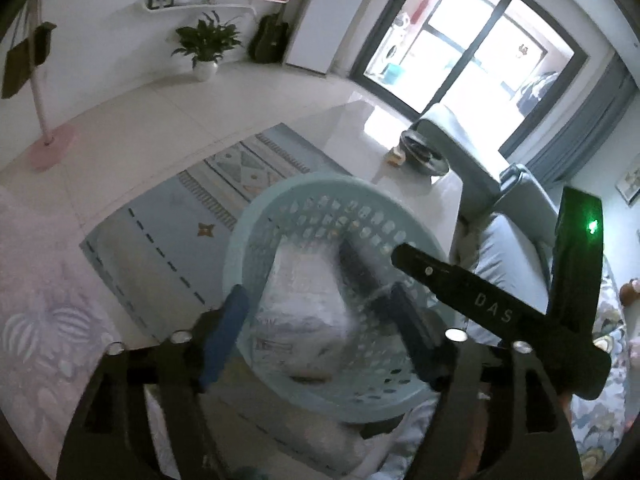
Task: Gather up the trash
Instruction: 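Carry both cartons to the blue basket and open both tools to drop them, then grasp the pink yogurt bottle with the left tool while the right tool grasps the clear plastic bottle, then carry both bottles to the blue basket and open both tools to drop them, then grasp the green packet with the left tool while the right tool grasps the polka-dot paper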
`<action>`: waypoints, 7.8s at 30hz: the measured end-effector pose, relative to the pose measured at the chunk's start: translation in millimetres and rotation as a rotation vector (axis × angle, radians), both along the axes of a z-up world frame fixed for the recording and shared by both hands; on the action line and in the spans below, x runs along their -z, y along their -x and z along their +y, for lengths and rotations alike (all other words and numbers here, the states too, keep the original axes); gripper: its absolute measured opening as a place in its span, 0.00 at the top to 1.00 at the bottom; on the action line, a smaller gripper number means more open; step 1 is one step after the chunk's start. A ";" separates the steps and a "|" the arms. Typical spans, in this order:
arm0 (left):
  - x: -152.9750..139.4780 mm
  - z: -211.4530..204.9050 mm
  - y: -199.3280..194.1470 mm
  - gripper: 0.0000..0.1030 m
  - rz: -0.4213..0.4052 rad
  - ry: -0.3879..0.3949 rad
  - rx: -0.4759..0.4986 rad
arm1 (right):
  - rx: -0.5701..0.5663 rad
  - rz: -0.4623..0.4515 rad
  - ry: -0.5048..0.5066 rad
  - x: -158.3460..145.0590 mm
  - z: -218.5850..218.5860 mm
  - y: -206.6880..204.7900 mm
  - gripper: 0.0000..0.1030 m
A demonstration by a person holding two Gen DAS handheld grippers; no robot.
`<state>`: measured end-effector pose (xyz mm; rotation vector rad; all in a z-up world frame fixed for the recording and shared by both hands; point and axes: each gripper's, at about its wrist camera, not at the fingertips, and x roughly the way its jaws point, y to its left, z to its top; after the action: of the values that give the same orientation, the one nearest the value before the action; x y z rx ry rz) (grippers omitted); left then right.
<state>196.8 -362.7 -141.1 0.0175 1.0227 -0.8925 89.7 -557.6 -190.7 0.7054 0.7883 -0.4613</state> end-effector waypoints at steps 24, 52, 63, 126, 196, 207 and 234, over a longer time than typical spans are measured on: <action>-102.6 271.2 52.4 0.28 -0.145 0.078 -0.381 | 0.077 0.259 0.481 40.3 88.9 -84.1 0.18; -58.1 420.2 36.6 0.31 -0.069 -0.106 -0.673 | 0.027 0.178 0.541 -10.0 118.3 -59.1 0.17; -40.3 418.4 37.3 0.54 -0.010 -0.073 -0.643 | -0.404 -0.185 0.573 -140.0 291.5 -40.3 0.18; -130.5 381.4 78.4 0.55 -0.220 0.095 -0.573 | -0.712 -0.326 0.255 -170.7 344.6 -26.3 0.48; -135.2 396.7 -10.1 0.28 -0.216 0.205 -0.594 | -0.686 -0.320 0.354 -163.1 317.9 -70.1 0.46; -90.4 450.7 -88.2 0.17 -0.180 0.031 -0.696 | -0.864 -0.259 0.379 -144.7 396.2 -132.5 0.50; -68.3 473.8 -93.2 0.53 -0.192 -0.001 -0.679 | -1.041 -0.131 0.444 -101.6 495.0 -202.1 0.50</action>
<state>290.0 111.1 -72.8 -0.2277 0.7694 -0.2634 291.8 -62.5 -89.1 -0.1352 0.7852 0.3546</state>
